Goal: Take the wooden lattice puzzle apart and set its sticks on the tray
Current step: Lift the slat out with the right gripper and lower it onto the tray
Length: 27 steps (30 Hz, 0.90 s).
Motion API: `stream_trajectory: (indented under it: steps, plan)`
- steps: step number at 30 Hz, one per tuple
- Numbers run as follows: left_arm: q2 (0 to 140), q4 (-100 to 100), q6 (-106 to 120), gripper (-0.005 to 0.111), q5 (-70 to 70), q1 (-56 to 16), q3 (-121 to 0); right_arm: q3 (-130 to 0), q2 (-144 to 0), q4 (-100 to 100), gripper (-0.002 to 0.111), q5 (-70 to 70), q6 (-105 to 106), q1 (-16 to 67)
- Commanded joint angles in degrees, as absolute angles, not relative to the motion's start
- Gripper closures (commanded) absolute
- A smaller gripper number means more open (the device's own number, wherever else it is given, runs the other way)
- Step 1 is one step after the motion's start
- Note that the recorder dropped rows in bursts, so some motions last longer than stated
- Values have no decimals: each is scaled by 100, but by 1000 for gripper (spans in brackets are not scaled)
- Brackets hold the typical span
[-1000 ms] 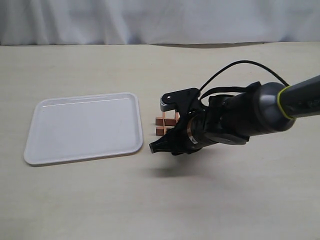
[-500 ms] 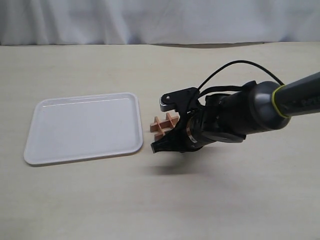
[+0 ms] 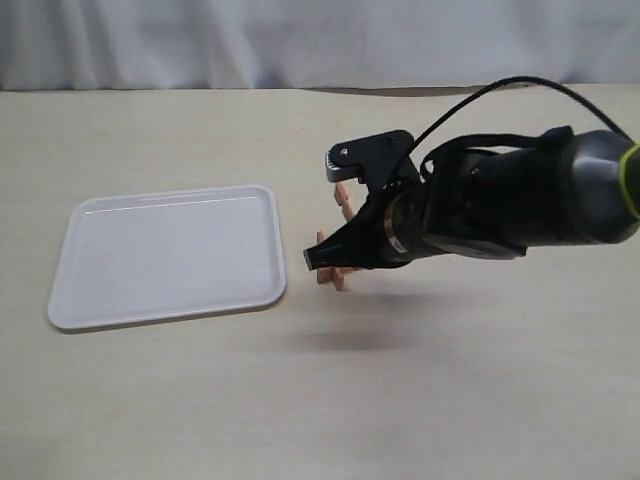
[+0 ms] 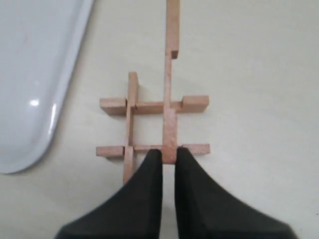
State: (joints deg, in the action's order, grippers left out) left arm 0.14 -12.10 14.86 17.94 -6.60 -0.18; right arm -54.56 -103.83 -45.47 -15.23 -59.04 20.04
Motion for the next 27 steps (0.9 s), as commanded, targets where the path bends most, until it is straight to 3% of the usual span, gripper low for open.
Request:
stream_trajectory:
  steps: [1, 8, 18, 22, 27]
  plan:
    - [0, -1222, 1516, 107, 1741, -600, 0, -5458, -10017, -4555, 104, -1131, -5819, 2038]
    - [0, -1222, 1516, 107, 1741, -600, 0, -5652, -10173, -4568, 104, 432, -5569, 2571]
    - [0, -1222, 1516, 107, 1741, -600, 0, -7353, -12005, -4511, 103, 176, -5674, 3252]
    - [0, -1222, 1516, 107, 1741, -600, 0, -8049, -12521, -4191, 87, -985, -5674, 3289]
    - [0, -1222, 1516, 107, 1741, -600, 0, -8134, -12366, -4071, 49, -1292, -5304, 3398]
